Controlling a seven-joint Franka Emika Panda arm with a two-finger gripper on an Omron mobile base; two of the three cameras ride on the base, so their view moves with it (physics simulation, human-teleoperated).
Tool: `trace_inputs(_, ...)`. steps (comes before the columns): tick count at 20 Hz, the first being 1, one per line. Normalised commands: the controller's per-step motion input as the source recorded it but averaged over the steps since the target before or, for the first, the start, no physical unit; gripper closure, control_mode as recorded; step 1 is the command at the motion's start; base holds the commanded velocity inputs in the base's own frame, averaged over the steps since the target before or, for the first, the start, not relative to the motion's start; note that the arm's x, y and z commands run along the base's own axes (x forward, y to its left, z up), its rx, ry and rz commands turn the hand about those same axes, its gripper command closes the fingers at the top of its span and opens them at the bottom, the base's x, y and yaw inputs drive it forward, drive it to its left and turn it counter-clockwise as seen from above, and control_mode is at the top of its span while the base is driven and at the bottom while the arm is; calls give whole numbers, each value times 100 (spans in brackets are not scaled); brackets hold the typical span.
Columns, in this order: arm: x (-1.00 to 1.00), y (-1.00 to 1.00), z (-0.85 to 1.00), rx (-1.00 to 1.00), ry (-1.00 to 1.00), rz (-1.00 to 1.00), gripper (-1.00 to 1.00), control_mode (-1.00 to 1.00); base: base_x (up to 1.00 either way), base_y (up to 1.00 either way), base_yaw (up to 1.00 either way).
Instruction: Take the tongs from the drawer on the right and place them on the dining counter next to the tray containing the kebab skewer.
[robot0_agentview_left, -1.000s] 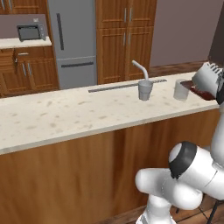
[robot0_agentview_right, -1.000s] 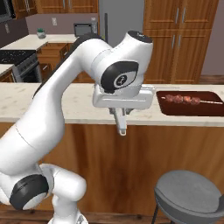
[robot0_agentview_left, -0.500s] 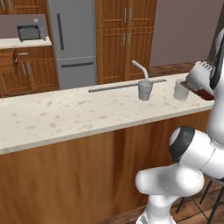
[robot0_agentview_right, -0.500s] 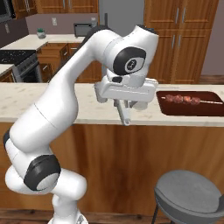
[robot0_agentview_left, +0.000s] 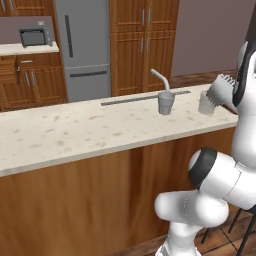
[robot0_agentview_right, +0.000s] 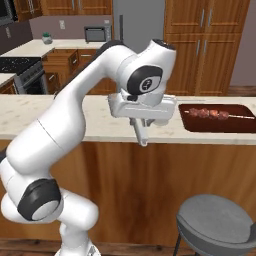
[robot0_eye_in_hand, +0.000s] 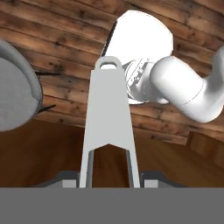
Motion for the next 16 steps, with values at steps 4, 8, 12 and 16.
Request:
trace_inputs(4,24,52,-11,-12,-1,-36,100,-100,0,0,0)
trace_inputs(8,9,27,0,-13,2,-23,100,-100,0,0,0)
trace_inputs(12,11,5,0,0,0,-2,100,-100,0,0,0)
trace_inputs(16,66,16,0,0,3,-31,100,-100,0,0,0)
